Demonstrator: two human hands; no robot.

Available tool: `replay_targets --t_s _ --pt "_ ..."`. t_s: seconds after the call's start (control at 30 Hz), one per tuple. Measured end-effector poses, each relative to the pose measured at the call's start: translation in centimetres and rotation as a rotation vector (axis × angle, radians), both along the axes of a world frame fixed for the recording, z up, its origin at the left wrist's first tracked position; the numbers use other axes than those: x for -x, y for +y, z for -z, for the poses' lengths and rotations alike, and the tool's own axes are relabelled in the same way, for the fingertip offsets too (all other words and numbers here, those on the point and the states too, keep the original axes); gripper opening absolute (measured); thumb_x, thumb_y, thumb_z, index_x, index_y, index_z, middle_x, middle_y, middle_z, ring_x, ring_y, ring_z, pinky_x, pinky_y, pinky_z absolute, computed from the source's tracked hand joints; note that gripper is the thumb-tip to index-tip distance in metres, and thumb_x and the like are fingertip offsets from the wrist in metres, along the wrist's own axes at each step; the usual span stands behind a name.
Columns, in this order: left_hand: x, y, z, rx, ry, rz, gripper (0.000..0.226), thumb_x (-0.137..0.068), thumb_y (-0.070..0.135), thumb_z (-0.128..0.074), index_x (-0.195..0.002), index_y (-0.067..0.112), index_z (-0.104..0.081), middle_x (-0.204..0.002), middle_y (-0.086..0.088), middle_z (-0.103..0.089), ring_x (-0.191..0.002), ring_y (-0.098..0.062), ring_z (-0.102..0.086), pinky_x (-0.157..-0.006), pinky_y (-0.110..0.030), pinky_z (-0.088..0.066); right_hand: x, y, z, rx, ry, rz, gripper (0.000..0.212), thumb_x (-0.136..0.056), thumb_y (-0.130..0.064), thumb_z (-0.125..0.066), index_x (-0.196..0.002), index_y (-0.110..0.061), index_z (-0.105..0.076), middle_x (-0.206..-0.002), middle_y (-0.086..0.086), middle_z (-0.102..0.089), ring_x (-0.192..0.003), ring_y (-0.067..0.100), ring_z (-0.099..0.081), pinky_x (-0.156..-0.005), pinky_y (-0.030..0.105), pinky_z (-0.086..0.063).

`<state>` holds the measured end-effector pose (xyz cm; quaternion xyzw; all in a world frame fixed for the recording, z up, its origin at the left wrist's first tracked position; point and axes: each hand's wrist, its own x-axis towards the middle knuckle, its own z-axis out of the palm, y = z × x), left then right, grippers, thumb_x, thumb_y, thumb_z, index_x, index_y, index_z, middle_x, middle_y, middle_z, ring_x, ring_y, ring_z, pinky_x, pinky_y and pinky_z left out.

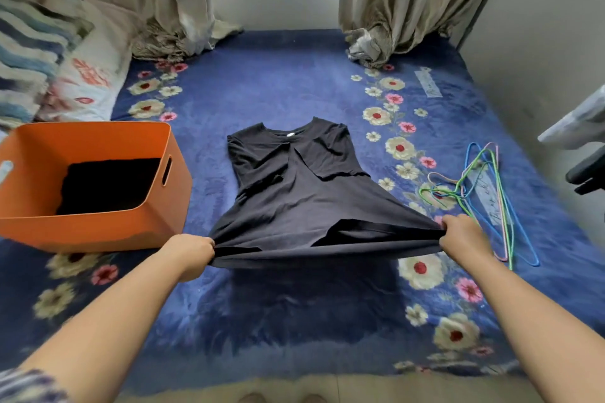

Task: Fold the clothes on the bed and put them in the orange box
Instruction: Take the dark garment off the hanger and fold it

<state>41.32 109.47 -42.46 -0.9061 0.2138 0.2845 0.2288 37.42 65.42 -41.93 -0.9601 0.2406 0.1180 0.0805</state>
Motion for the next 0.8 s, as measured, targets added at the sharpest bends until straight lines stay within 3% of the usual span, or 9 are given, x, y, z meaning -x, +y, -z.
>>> replay_targets --t_s 0.17,0.3,0.37,0.43,0.53,0.63,0.73,0.8 --pt "-0.7 0.1 1.6 0.118 -0.074 -0.220 0.029 -0.078 0.018 -0.043 -0.106 0.021 -0.053 -0.113 0.008 -0.060 -0.099 -0.018 -0.061 -0.075 -0.028 -0.047 0.1 -0.1 1.9 -0.088 -0.154 -0.043 0.034 -0.078 0.010 -0.044 -0.057 -0.017 -0.038 -0.088 0.010 -0.044 -0.099 0.034 -0.047 -0.072 0.028 -0.026" --pt "-0.9 2.0 2.0 0.279 0.014 -0.341 0.035 -0.075 0.040 -0.049 -0.099 0.020 -0.064 -0.118 0.017 -0.052 -0.099 -0.011 -0.058 -0.077 -0.027 -0.048 0.2 -0.8 2.5 -0.281 -0.277 0.156 0.032 -0.080 0.001 -0.035 -0.053 -0.017 -0.037 -0.108 0.030 -0.053 -0.109 0.038 -0.050 -0.080 0.035 -0.037" --pt "-0.5 2.9 1.9 0.358 -0.005 -0.442 0.027 -0.081 0.040 -0.048 -0.080 0.018 -0.064 -0.103 0.010 -0.057 -0.091 -0.013 -0.058 -0.072 -0.028 -0.045 0.7 -1.4 2.7 -0.344 -0.282 0.244 0.031 -0.078 0.002 -0.033 -0.053 -0.015 -0.037 -0.096 0.033 -0.054 -0.086 0.040 -0.056 -0.071 0.039 -0.045" --pt "0.0 3.4 1.6 0.320 -0.154 -0.455 0.022 -0.085 0.035 -0.051 -0.070 0.019 -0.055 -0.096 0.004 -0.060 -0.089 -0.017 -0.059 -0.070 -0.028 -0.044 1.2 -2.1 2.9 -0.427 -0.239 0.338 0.032 -0.080 0.011 -0.032 -0.058 -0.011 -0.038 -0.077 0.023 -0.048 -0.064 0.031 -0.047 -0.051 0.035 -0.050" --pt "1.0 2.6 1.5 0.171 -0.274 -0.352 0.011 -0.089 0.028 -0.051 -0.085 0.019 -0.047 -0.106 -0.001 -0.058 -0.101 -0.020 -0.057 -0.077 -0.031 -0.044 1.4 -2.8 3.1 -0.532 -0.223 0.486 0.034 -0.083 0.012 -0.031 -0.061 -0.009 -0.042 -0.084 0.018 -0.044 -0.059 0.027 -0.043 -0.027 0.021 -0.041" --pt "1.6 1.3 2.2 0.252 -0.313 -0.410 0.021 -0.083 0.005 -0.050 -0.089 0.015 -0.032 -0.104 -0.007 -0.058 -0.099 -0.027 -0.057 -0.070 -0.035 -0.041 1.0 -3.2 3.0 -0.651 -0.267 0.694 0.036 -0.086 0.012 -0.031 -0.060 -0.009 -0.045 -0.090 0.017 -0.044 -0.056 0.028 -0.045 -0.022 0.023 -0.038" --pt "1.8 0.8 2.7 0.415 -0.374 -0.688 0.030 -0.078 -0.003 -0.051 -0.102 0.011 -0.038 -0.102 -0.015 -0.054 -0.090 -0.035 -0.054 -0.063 -0.038 -0.039 0.4 -3.2 2.4 -0.796 -0.306 0.918 0.033 -0.085 0.013 -0.035 -0.059 -0.007 -0.043 -0.073 0.013 -0.042 -0.056 0.028 -0.043 -0.018 0.024 -0.033" --pt "2.2 1.2 3.2 0.495 -0.419 -0.973 0.030 -0.080 -0.003 -0.048 -0.106 0.010 -0.043 -0.108 -0.022 -0.049 -0.093 -0.040 -0.052 -0.070 -0.040 -0.041 0.4 -3.2 2.3 -0.849 -0.311 1.000 0.031 -0.084 0.015 -0.036 -0.060 -0.005 -0.041 -0.068 0.011 -0.041 -0.056 0.027 -0.042 -0.017 0.025 -0.032"
